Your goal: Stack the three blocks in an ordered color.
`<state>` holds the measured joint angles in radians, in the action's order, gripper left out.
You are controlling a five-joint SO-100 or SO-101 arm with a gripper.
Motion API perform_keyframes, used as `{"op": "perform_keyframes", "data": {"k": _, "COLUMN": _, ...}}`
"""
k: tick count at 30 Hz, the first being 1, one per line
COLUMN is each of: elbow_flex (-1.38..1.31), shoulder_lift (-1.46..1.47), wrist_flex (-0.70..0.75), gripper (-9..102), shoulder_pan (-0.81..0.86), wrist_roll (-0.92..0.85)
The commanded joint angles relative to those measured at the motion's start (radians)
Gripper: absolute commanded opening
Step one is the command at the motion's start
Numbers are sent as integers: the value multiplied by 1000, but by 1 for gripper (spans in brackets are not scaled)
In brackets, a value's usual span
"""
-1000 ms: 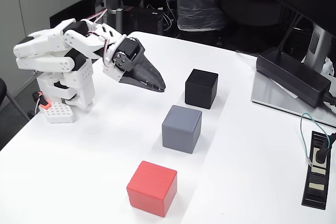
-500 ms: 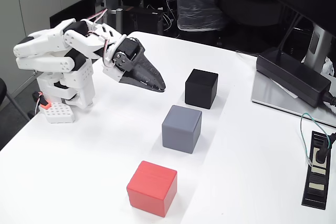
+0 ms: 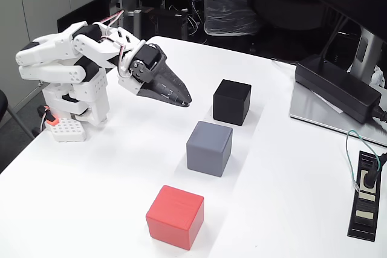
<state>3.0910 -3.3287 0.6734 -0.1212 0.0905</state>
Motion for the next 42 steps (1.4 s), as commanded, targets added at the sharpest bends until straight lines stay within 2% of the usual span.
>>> {"op": "perform_keyframes", "data": {"k": 1, "elbow_flex": -3, "shoulder_lift": 2, "wrist_flex": -3, "gripper": 10, "shoulder_pan": -3, "wrist_roll": 2}}
{"op": "perform_keyframes", "data": {"k": 7, "elbow_flex": -6, "shoulder_lift": 2, "wrist_flex": -3, "gripper": 26, "shoulder_pan": -3, "wrist_roll": 0}}
{"op": "perform_keyframes", "data": {"k": 14, "elbow_flex": -123, "shoulder_lift": 5, "wrist_flex": 21, "gripper": 34, "shoulder_pan": 0, "wrist_roll": 0}}
{"op": "perform_keyframes", "data": {"k": 25, "elbow_flex": -615, "shoulder_lift": 87, "wrist_flex": 430, "gripper": 35, "shoulder_pan": -11, "wrist_roll": -2}}
{"op": "perform_keyframes", "data": {"k": 29, "elbow_flex": -796, "shoulder_lift": 256, "wrist_flex": 495, "gripper": 35, "shoulder_pan": -11, "wrist_roll": -2}}
{"op": "perform_keyframes", "data": {"k": 37, "elbow_flex": -1055, "shoulder_lift": 795, "wrist_flex": 644, "gripper": 35, "shoulder_pan": -11, "wrist_roll": 0}}
{"op": "perform_keyframes", "data": {"k": 42, "elbow_flex": -1163, "shoulder_lift": 1054, "wrist_flex": 672, "gripper": 35, "shoulder_pan": 0, "wrist_roll": -2}}
